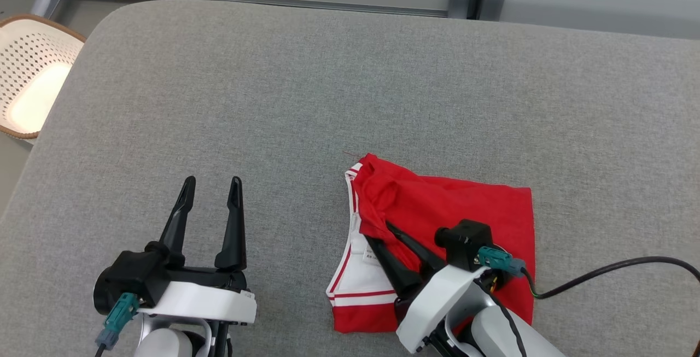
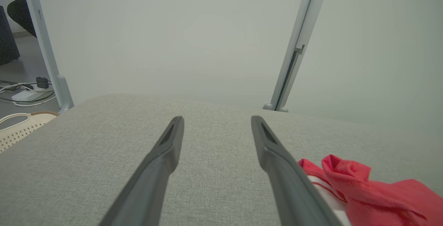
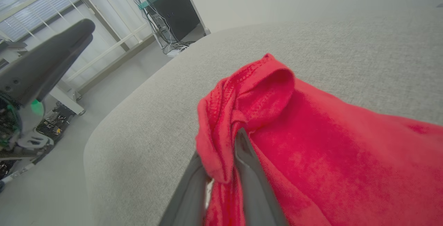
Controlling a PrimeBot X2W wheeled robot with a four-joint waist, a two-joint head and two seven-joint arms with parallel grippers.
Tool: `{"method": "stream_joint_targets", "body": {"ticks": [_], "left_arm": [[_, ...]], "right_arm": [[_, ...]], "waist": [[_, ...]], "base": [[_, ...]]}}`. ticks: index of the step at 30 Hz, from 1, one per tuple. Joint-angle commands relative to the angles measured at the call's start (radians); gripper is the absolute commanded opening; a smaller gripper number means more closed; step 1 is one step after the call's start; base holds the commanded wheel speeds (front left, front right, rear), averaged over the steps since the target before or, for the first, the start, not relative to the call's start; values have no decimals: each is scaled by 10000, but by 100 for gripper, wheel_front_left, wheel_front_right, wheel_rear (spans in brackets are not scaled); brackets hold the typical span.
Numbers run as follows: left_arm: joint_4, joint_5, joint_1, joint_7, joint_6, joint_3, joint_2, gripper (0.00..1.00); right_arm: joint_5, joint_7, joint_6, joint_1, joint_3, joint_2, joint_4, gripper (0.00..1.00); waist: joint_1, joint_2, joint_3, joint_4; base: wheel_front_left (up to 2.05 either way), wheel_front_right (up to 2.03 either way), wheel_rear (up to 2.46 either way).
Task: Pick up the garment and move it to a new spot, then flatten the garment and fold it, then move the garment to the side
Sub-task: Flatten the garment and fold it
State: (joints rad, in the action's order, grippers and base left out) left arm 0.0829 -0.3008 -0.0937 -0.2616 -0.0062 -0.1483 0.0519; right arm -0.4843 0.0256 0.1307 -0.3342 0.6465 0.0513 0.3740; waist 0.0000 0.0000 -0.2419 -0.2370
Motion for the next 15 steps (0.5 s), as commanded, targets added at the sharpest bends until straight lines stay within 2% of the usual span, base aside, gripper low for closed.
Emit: {"method": "stream_joint_targets", "body": {"ticks": [1,4,8,11,15], "left_arm": [[37,64,-166,-41,95,10,26,100],[21,158,-129,-41,155,63,20,100],[-40,212,-102,-41,135,138,19,100],[-57,256,-42,-41,100,192,19,100],[-114,304,92,-41,74,330,40,100]], "right_arm": [[14,202,-1,-257,134,11,103,100],[211,713,-1,-507,453,18,216,100],[461,1564,-1,-722,504,22,-239,100],[784,1936,-2,-569,-232,230,-694,100],[1197,2089,-1,12,-1843,634,-1333,100]], "waist": [[0,0,-41,-22],[0,0,-39,65],[0,0,25,337],[0,0,146,634],[0,0,324,1093]], "base": [[0,0,0],[0,0,0],[0,0,0],[0,0,0],[0,0,0]]}}
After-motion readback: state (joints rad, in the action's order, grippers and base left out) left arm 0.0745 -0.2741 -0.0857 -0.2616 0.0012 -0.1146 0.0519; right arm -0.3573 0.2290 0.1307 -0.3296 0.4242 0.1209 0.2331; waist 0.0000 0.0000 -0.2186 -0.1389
